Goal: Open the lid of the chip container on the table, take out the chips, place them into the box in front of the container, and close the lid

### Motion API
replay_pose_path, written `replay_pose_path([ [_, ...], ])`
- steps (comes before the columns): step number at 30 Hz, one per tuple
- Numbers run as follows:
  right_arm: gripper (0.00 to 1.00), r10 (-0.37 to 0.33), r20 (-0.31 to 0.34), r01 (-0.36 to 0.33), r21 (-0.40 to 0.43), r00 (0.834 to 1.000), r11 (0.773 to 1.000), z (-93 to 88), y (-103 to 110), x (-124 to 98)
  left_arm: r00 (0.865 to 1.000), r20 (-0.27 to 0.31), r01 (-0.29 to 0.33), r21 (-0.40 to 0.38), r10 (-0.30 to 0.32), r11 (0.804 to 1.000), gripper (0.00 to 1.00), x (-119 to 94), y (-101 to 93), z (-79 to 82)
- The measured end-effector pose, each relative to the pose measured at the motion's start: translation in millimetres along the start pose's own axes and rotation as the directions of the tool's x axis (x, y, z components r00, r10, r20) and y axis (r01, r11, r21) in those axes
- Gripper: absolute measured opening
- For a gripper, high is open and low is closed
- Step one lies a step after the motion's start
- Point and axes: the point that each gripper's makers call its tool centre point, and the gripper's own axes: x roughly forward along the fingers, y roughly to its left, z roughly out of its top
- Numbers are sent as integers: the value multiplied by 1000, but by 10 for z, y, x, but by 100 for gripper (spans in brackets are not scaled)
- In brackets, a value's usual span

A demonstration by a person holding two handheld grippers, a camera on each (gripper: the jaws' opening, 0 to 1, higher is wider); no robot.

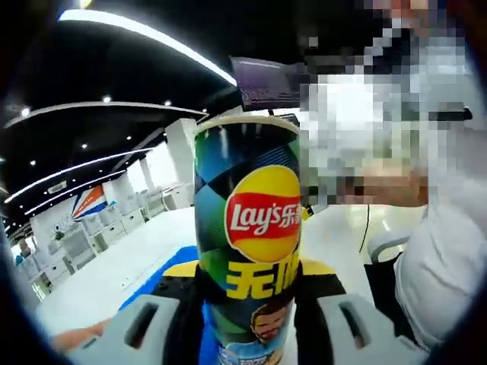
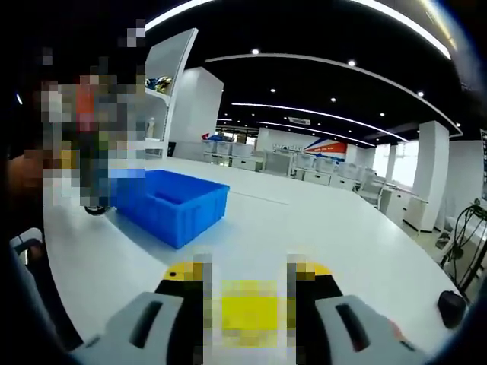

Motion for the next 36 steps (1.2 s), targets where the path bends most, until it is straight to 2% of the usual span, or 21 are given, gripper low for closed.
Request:
replay_pose_path([
  [3, 40, 1, 7, -1, -1, 1000, 1000, 3, -1, -3, 999, -46, 11, 36, -9, 999, 45, -39, 6, -22],
  [4, 40, 2, 7, -2, -1, 1000, 1000, 3, 2, -3, 997, -77, 37, 51, -33, 998, 45, -61, -18, -56],
  [7, 40, 4, 15, -4, -2, 1000, 1000, 14, 11, -3, 991, -135, 29, 95, -16, 995, 45, -83, 15, -72],
  [9, 40, 7, 21, -7, 1, 1000, 1000, 28, 21, -11, 979, -199, 69, 128, -43, 989, 45, -114, -6, -144],
  [10, 40, 9, 24, -9, 1, 1000, 1000, 35, 26, -14, 977, -212, 61, 137, -30, 989, 45, -114, 23, -151],
  [11, 40, 11, 28, -12, 1, 1000, 1000, 41, 31, -17, 966, -253, 98, 153, -57, 983, 45, -124, 7, -208],
  [13, 41, 18, 29, -18, 1, 999, 1000, 50, 48, -24, 951, -304, 114, 161, -61, 980, 45, -123, 22, -273],
  [15, 45, 13, 38, -13, 3, 999, 1000, 67, 41, -31, 927, -372, 133, 190, -54, 973, 45, -127, 38, -385],
  [16, 46, 10, 42, -10, 6, 999, 1000, 72, 31, -41, 915, -393, 173, 194, -85, 966, 45, -131, -11, -437],
  [18, 45, 6, 57, -8, 29, 998, 1000, 85, 20, -66, 893, -439, 191, 164, -102, 968, 45, -134, -71, -529],
  [20, 45, 7, 62, -9, 34, 998, 999, 84, 31, -72, 884, -458, 195, 186, -91, 963, 45, -107, -72, -569],
  [21, 44, 7, 62, -10, 35, 998, 999, 79, 39, -72, 867, -487, 219, 185, -104, 958, 45, -115, -79, -611],
  [23, 44, 16, 53, -18, 31, 998, 999, 55, 76, -70, 863, -496, 212, 187, -94, 959, 46, -79, -51, -619],
  [24, 44, 22, 48, -24, 40, 999, 999, 46, 101, -72, 842, -526, 244, 180, -117, 953, 46, -100, -76, -668],
  [26, 43, 13, 23, -16, 113, 1000, 993, 13, 114, -85, 817, -559, 271, 155, -141, 950, 46, -116, -94, -743],
  [28, 42, 8, 41, -13, 129, 999, 992, 44, 95, -100, 794, -592, 285, 161, -138, 945, 46, -97, -91, -819],
  [29, 42, 8, 59, -17, 144, 998, 989, 74, 90, -114, 758, -633, 320, 148, -159, 936, 46, -123, -144, -893],
  [30, 42, 15, 61, -24, 153, 998, 988, 78, 95, -122, 754, -638, 320, 148, -157, 936, 46, -101, -160, -904],
  [32, 42, 34, 63, -44, 162, 997, 986, 84, 127, -131, 736, -652, 352, 140, -182, 925, 46, -91, -228, -941],
  [35, 43, 59, 86, -71, 136, 995, 988, 112, 217, -138, 704, -683, 370, 119, -195, 921, 46, -72, -255, -964],
  [36, 43, 63, 88, -74, 131, 994, 989, 110, 241, -136, 699, -688, 372, 114, -197, 921, 46, -70, -252, -969],
])
